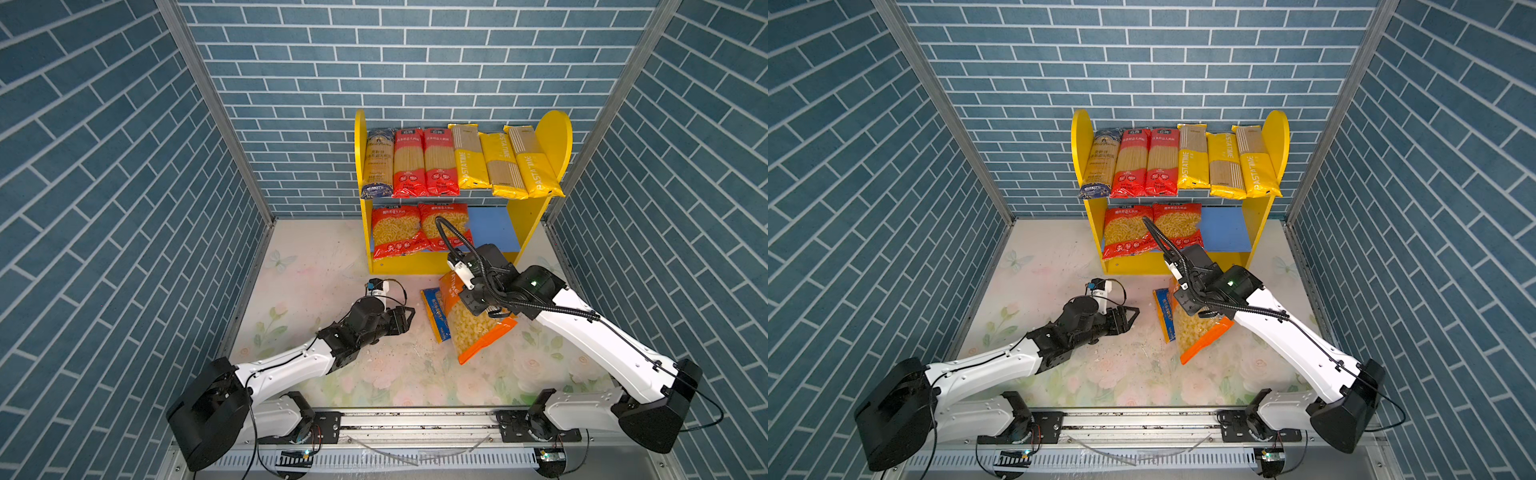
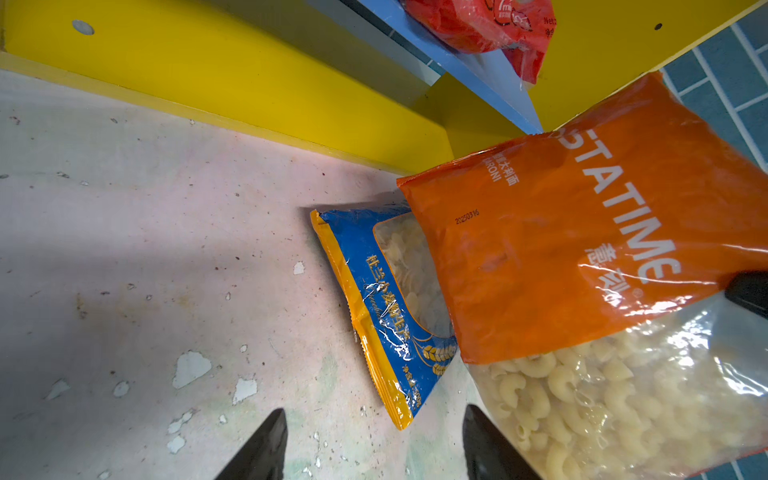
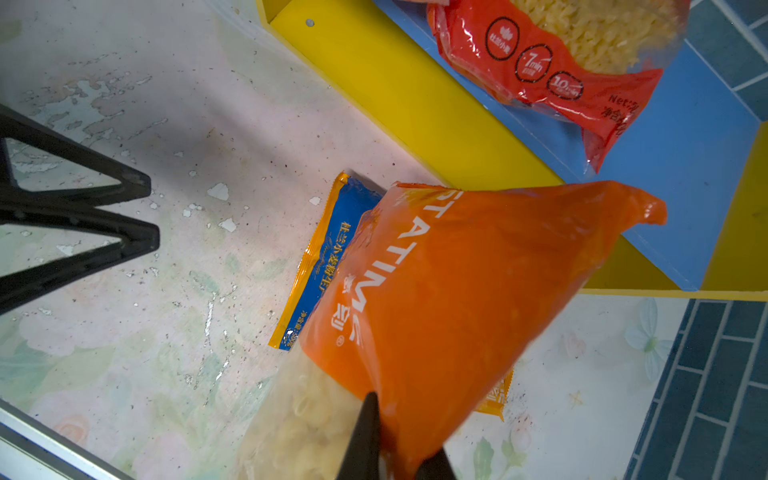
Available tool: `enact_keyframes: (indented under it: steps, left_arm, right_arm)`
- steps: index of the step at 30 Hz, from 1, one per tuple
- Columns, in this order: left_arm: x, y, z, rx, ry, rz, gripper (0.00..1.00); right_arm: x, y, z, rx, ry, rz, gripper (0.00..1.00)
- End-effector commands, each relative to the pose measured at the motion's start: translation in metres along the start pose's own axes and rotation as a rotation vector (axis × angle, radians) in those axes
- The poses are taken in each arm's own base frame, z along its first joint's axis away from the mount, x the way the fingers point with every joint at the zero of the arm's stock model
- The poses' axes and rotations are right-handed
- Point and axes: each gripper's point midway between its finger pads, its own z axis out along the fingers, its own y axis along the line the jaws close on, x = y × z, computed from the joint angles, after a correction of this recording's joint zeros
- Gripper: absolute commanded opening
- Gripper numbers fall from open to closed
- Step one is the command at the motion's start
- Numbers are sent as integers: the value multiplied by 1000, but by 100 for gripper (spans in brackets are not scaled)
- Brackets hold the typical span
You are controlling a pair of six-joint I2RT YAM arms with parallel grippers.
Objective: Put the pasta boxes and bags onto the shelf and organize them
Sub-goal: 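Raise the macaroni bag with the right gripper while the left moves to the blue bag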
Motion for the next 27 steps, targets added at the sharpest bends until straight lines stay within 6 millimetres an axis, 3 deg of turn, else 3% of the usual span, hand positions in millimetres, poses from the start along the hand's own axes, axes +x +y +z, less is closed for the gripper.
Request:
enact_keyframes:
  steps: [1, 4, 15, 27]
  left_arm:
    - [-11, -22, 5, 36, -30, 52, 68]
    - [-10, -40, 9, 66, -33, 100, 69]
    - [1, -100, 30, 191, -104, 261, 74]
    - [14, -128, 53, 277, -90, 246, 76]
  right_arm:
    - [-25, -26, -18, 93, -145, 79, 0]
    - [-28, -37, -23, 128, -163, 98, 0]
    - [-36, -49, -49, 162, -225, 59, 0]
    - [-44, -64, -66, 232, -235, 24, 0]
